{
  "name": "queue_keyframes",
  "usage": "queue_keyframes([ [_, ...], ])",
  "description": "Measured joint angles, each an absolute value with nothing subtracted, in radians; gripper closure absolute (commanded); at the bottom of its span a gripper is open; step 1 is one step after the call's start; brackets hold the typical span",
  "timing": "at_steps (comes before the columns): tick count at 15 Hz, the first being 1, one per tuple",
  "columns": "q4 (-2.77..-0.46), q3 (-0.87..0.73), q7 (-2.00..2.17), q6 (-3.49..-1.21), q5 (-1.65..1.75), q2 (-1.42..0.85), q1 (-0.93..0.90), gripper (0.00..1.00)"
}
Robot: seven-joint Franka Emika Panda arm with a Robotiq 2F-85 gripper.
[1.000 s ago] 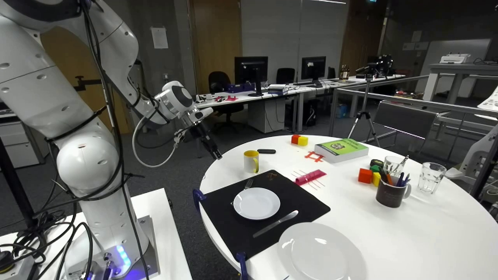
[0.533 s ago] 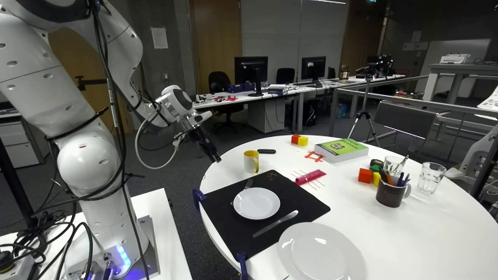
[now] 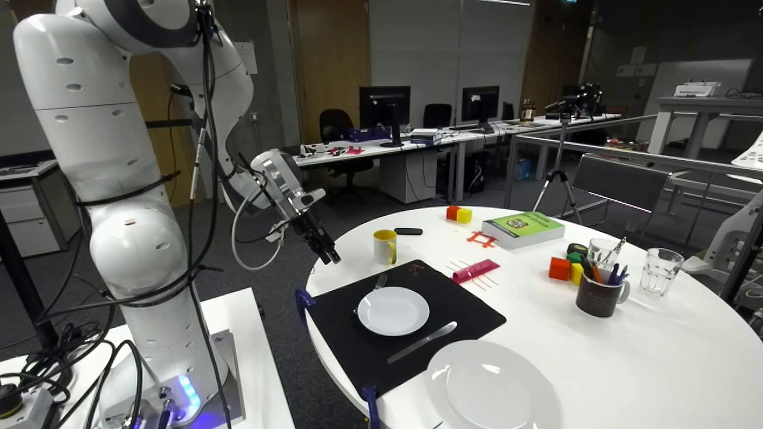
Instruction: Put the fork on the black mat in a straightened up position and move the white plate slightly to the left
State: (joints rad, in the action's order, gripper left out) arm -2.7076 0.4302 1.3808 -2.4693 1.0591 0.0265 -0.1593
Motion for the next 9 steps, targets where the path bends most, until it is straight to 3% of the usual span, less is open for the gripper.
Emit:
queue_keyframes([
  [9, -2.602, 0.293, 1.322, -2.748, 1.168, -0.230, -0.155, 0.00],
])
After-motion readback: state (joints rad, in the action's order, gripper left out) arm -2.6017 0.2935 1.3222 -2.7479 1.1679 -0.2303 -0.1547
